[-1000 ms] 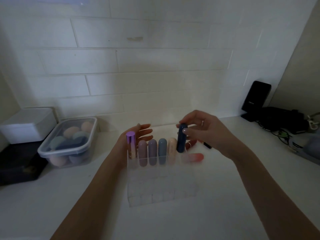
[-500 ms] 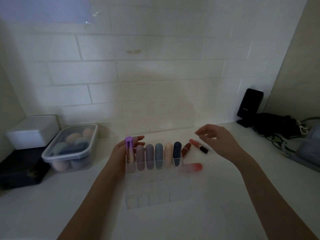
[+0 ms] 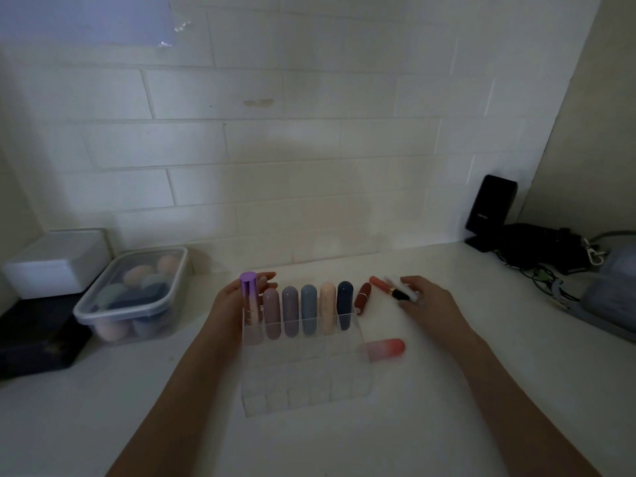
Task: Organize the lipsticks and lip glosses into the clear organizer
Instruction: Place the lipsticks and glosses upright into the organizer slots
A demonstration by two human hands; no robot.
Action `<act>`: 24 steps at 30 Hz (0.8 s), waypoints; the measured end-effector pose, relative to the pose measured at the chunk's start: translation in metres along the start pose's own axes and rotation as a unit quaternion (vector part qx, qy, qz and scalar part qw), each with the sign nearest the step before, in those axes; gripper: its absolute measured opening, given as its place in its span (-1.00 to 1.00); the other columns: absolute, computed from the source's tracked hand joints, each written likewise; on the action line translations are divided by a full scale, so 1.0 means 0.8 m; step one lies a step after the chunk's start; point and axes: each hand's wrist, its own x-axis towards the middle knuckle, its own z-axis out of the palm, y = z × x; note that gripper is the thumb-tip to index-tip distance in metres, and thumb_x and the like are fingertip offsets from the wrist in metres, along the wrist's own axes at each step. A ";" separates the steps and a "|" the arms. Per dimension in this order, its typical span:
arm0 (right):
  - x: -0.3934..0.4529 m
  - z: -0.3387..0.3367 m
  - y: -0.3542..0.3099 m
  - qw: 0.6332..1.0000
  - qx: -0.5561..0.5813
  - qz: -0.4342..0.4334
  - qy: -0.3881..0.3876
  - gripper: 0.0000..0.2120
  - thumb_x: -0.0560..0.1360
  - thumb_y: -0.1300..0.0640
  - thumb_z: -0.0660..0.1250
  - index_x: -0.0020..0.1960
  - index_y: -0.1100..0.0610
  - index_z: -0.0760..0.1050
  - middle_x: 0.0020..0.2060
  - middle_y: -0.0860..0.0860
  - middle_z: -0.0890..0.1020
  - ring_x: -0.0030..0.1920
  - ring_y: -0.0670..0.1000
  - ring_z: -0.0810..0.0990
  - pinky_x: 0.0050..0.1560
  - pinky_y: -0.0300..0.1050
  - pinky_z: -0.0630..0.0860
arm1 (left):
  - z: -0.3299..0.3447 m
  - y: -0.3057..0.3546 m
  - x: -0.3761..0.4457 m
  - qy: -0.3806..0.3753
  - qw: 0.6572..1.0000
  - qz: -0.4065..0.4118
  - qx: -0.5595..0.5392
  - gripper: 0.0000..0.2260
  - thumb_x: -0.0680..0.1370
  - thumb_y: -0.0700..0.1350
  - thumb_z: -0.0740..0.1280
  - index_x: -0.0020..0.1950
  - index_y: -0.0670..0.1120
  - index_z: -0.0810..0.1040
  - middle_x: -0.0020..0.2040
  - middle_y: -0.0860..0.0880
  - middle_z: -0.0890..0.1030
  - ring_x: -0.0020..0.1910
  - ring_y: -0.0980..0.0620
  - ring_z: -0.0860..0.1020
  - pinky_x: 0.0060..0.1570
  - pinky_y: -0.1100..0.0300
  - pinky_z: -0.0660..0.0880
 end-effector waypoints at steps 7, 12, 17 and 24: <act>-0.004 0.002 0.003 0.999 0.034 -0.017 0.036 -0.66 0.50 0.39 0.19 0.21 0.17 0.51 0.06 0.15 0.62 -0.06 0.00 0.49 -0.10 -0.22 0.33 | 0.007 0.010 -0.004 0.007 1.000 -0.010 0.024 -0.81 0.63 -0.30 0.03 0.18 -0.19 0.35 -0.22 -0.10 0.45 -0.42 0.13 0.54 -0.37 0.40 0.44; -0.009 0.008 0.001 0.992 0.059 -0.023 0.111 -0.67 0.46 0.44 0.20 0.15 0.21 0.53 0.01 0.14 0.64 -0.09 -0.01 0.51 -0.07 -0.25 0.37 | -0.001 0.001 -0.010 0.031 0.999 0.020 0.011 -0.77 0.61 -0.28 0.11 0.22 -0.27 0.45 -0.18 -0.12 0.53 -0.23 0.03 0.50 -0.38 0.38 0.51; -0.017 0.000 -0.021 0.963 0.159 -0.035 0.214 -0.74 0.48 0.42 0.24 0.10 0.20 0.51 -0.07 0.02 0.60 -0.14 -0.05 0.51 -0.22 -0.48 0.35 | -0.011 -0.008 -0.022 0.085 0.989 0.115 -0.027 -0.78 0.53 -0.18 0.22 -0.14 -0.01 0.66 -0.26 0.02 0.68 -0.34 0.11 0.60 -0.44 0.31 0.50; -0.062 0.008 -0.052 0.956 0.198 -0.039 0.211 -0.76 0.48 0.37 0.24 0.04 0.11 0.50 -0.14 -0.08 0.58 -0.20 -0.26 0.52 -0.26 -0.57 0.35 | -0.012 0.001 -0.055 0.097 0.977 0.189 -0.019 -0.74 0.52 -0.17 0.23 -0.22 0.08 0.65 -0.30 0.10 0.67 -0.29 0.12 0.58 -0.38 0.34 0.51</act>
